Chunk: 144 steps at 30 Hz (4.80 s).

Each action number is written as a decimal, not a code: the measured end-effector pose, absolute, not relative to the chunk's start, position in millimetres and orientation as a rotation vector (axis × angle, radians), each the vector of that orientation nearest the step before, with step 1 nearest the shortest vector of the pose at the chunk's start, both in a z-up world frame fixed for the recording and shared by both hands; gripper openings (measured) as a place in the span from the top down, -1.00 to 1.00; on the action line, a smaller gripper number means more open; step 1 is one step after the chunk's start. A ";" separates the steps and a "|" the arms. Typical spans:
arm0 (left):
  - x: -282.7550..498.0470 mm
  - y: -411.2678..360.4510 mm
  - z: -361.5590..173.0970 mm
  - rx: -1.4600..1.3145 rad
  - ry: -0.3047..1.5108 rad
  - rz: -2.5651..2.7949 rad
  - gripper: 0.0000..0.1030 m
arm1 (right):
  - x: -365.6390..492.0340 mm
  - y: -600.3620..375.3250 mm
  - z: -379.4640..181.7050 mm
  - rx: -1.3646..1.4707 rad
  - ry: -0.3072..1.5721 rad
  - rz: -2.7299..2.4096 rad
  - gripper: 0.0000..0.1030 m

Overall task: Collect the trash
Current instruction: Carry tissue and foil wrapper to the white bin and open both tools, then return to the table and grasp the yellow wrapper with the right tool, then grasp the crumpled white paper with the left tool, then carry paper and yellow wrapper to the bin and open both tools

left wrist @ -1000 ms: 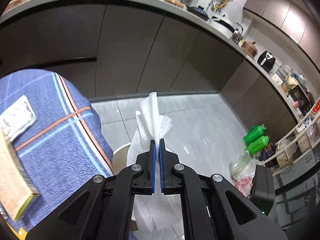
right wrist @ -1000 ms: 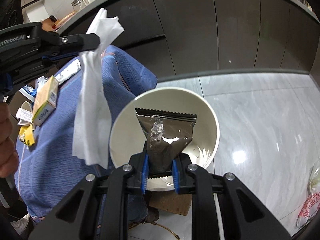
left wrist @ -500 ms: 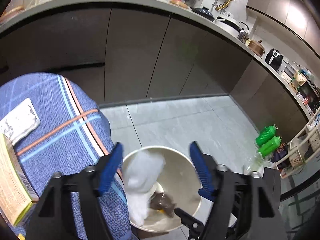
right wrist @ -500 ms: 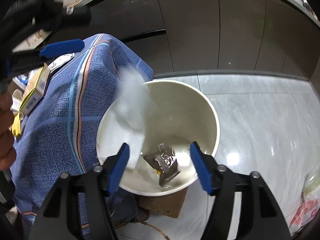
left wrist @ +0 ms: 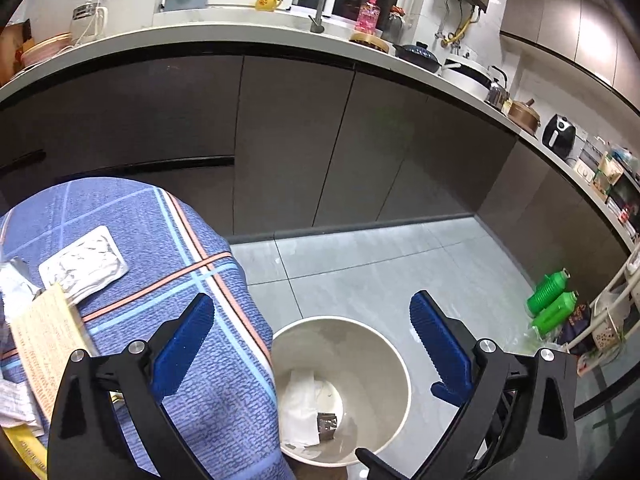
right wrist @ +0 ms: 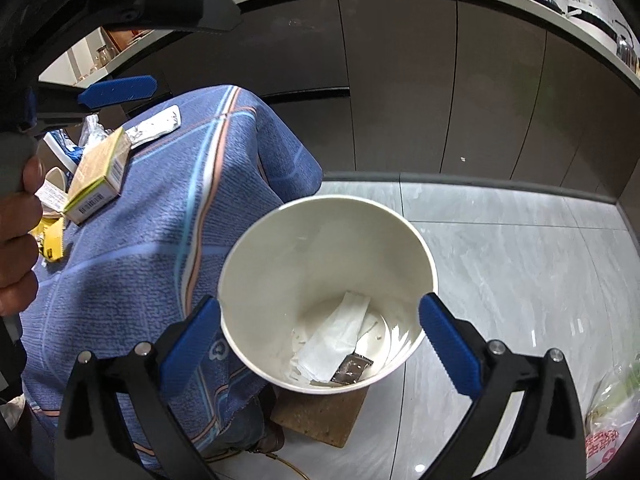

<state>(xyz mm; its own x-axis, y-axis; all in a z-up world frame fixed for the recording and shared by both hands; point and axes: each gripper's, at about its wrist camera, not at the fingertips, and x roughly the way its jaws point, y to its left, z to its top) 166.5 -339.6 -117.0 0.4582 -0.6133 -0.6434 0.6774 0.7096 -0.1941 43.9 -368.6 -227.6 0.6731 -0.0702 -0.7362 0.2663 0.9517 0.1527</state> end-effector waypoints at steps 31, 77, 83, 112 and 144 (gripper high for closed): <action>130.0 -56.5 -50.8 -0.045 0.761 -0.265 -0.84 | 61.0 -220.1 -138.1 0.131 0.666 0.257 -0.94; 184.4 -35.4 -125.2 -0.130 0.886 -0.450 -0.82 | 129.6 -142.3 -180.9 -0.099 0.875 0.421 0.72; 210.4 -62.2 -132.9 -0.112 0.900 -0.459 -0.59 | 118.2 -163.0 -178.3 -0.047 0.850 0.351 0.60; 229.3 -107.8 -139.7 -0.019 0.929 -0.459 0.76 | 100.4 -173.0 -173.9 0.046 0.827 0.280 0.79; 140.9 -229.2 -49.3 0.058 0.783 -0.868 0.91 | 31.8 -295.0 -139.9 0.202 0.666 -0.005 0.86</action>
